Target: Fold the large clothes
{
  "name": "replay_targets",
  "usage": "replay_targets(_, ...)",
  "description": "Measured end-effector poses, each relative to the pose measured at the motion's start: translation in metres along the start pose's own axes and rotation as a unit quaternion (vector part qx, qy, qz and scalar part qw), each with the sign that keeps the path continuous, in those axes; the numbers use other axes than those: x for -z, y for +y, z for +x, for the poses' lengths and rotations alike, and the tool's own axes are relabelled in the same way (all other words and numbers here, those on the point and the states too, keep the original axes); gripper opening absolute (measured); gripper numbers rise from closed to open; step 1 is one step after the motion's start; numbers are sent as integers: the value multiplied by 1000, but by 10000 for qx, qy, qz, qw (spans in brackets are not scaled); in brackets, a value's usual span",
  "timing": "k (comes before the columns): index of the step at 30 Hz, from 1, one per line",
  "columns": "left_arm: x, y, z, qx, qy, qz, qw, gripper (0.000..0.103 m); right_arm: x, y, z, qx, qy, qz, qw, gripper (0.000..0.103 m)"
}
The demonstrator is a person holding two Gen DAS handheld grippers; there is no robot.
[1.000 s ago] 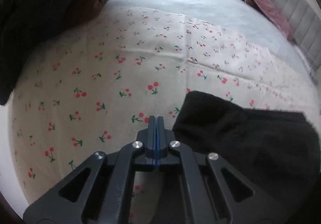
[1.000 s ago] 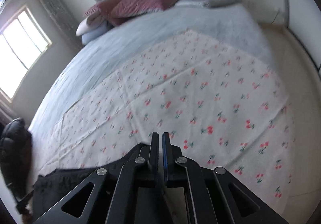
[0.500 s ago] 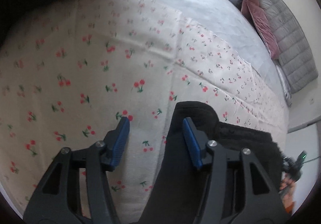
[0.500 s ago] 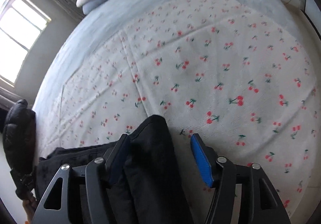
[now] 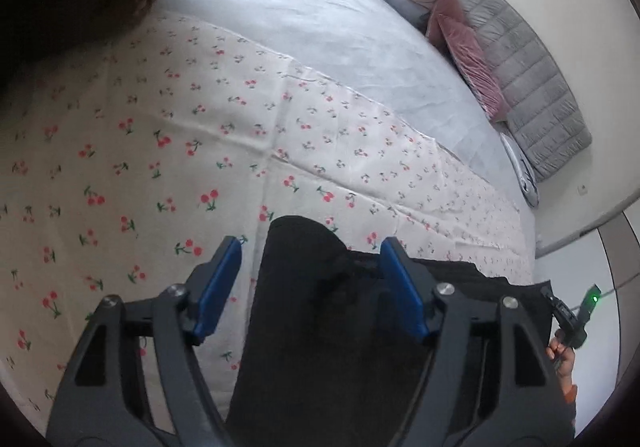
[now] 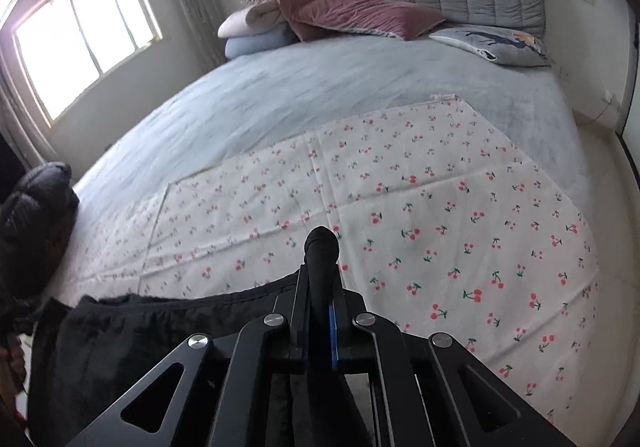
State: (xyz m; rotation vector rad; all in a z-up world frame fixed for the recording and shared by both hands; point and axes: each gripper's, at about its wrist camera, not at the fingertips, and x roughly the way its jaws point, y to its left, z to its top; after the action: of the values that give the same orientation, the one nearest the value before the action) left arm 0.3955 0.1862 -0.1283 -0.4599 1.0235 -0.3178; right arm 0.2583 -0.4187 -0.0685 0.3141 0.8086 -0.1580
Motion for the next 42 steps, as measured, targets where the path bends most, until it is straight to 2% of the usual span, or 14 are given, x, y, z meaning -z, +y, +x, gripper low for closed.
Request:
replay_targets(5, -1, -4, 40, -462, 755, 206, 9959, 73, 6, -5, 11, -77, 92, 262, 9996, 6)
replay_targets(6, 1, -2, 45, -506, 844, 185, 9950, 55, 8, -6, 13, -31, 112, 277, 9995, 6)
replay_targets(8, 3, -6, 46, -402, 723, 105, 9965, 5, 10, -4, 14, 65, 102, 254, 9996, 6)
replay_targets(10, 6, -18, 19, -330, -197, 207, 9990, 5, 10, -1, 6, 141, -131, 231, 9995, 5)
replay_targets(13, 13, -33, -16, -267, -1252, 340, 9912, 5, 6, 6, -13, 291, -729, 36, 9969, 5)
replay_targets(15, 12, -34, -8, -601, -1331, 478, 9881, 6, 2, 11, -13, 401, -960, -108, 9945, 5)
replay_targets(18, 15, -26, 35, -1201, -870, 683, 9866, 6, -1, 19, 18, 650, -666, -346, 9951, 5)
replay_targets(20, 22, -18, 68, -1573, -447, 771, 9835, 8, 6, 23, 48, 960, -270, -574, 9934, 5)
replay_targets(23, 19, -24, 70, -1864, -340, 903, 9777, 17, 17, 21, 68, 1173, 108, -577, 9914, 7)
replay_targets(28, 21, -47, 33, -2178, -320, 1249, 9674, 34, 16, 32, 37, 1494, 70, -856, 9850, 21)
replay_targets(30, 35, -66, 5, -1921, -472, 1282, 9718, 65, 14, 44, 9, 1338, 22, -852, 9873, 45)
replay_targets(33, 57, -98, -11, -1384, -546, 1298, 9803, 74, 21, 79, -29, 831, -156, -711, 9939, 69)
replay_targets(38, 119, -166, 9, -675, -126, 1827, 9808, 83, 65, 174, -37, -228, 394, -1288, 9906, 72)
replay_targets(42, 147, -146, 38, -1273, 373, 2006, 9706, 83, 104, 195, -15, -182, 918, -1440, 9851, 72)
